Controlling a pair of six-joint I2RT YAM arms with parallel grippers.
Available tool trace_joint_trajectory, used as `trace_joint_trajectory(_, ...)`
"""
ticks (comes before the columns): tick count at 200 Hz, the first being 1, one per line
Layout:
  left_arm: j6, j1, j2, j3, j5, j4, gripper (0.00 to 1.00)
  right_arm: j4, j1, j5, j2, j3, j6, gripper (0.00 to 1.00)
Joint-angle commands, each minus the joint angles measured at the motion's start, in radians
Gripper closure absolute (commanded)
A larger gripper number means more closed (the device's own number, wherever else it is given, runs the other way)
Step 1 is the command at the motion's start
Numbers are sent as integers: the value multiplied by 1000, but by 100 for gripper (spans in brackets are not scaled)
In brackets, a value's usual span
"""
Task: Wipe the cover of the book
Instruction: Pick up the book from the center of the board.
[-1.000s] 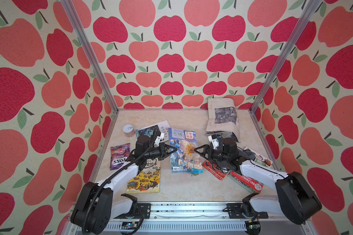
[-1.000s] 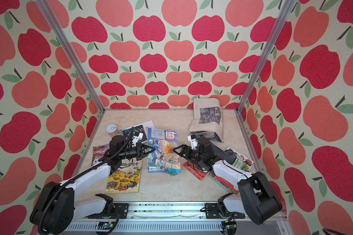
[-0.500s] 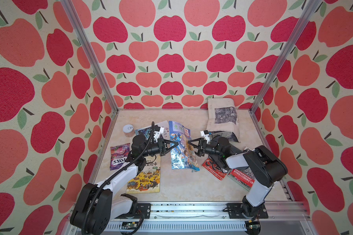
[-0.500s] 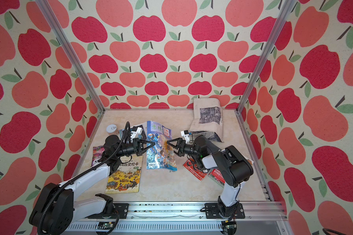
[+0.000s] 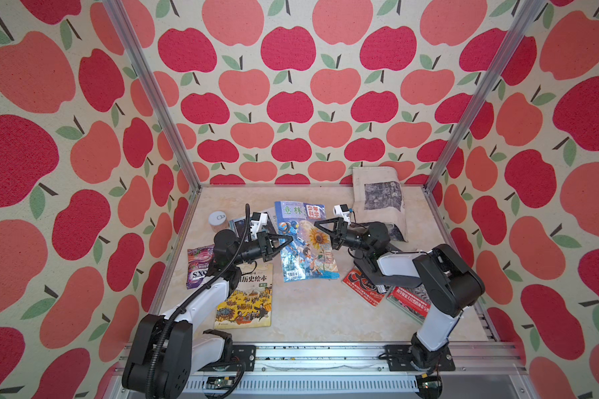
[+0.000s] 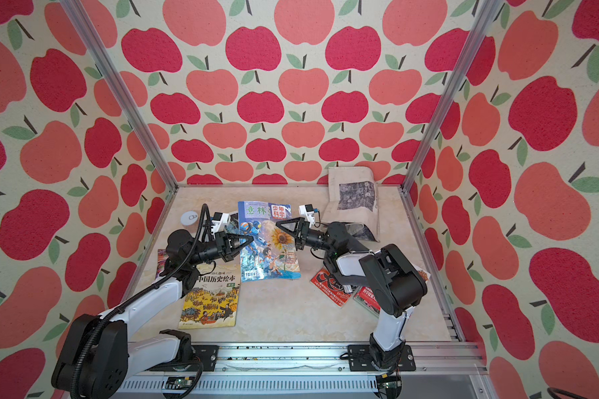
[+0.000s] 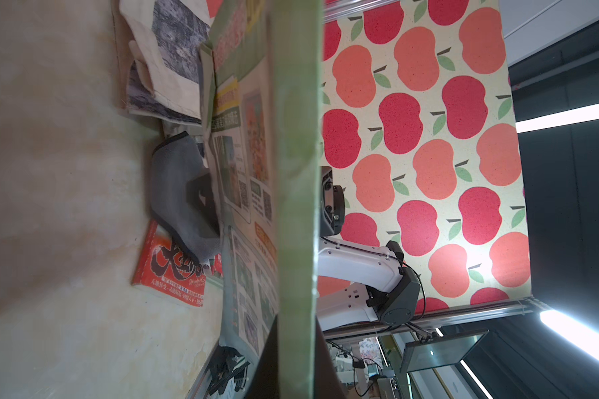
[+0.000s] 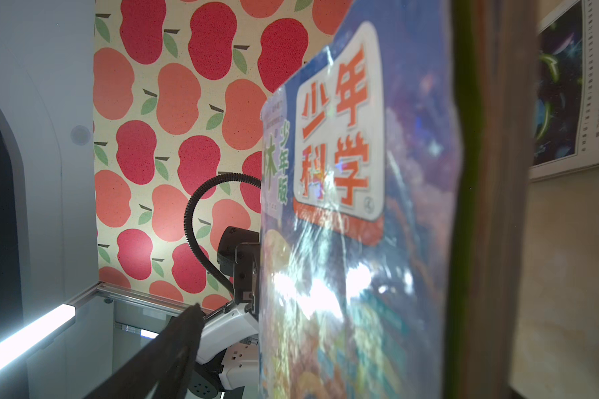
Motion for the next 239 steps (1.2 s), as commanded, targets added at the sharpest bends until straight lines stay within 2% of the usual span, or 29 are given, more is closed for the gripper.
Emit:
trace_joint_trajectory(1, -1, 39, -39, -26, 26, 30, 100, 55, -51, -38, -77, -42, 22, 8)
trace_joint_trajectory(31, 23, 47, -41, -39, 42, -12, 100, 55, -67, -70, -100, -45, 33, 12)
trace_joint_trajectory(81, 38, 46, -43, -33, 40, -54, 100, 56, -28, -100, -69, -29, 34, 23)
trace_joint_trajectory(100, 68, 46, -55, -25, 38, -109, 100, 57, -25, -104, -69, -35, 30, 31)
trace_joint_trajectory(111, 93, 47, -62, -17, 33, -156, 100, 56, -27, -104, -72, -42, 25, 42)
trace_joint_trajectory(126, 137, 48, -69, -3, 26, -238, 100, 58, -33, -105, -71, -50, 22, 51)
trace_joint_trajectory(167, 222, 53, -74, 24, 7, -396, 100, 55, -43, -111, -47, -66, 14, 69)
trace_joint_trajectory(239, 247, 69, -87, 24, 1, -453, 100, -27, -54, -103, -50, -89, -40, 82)
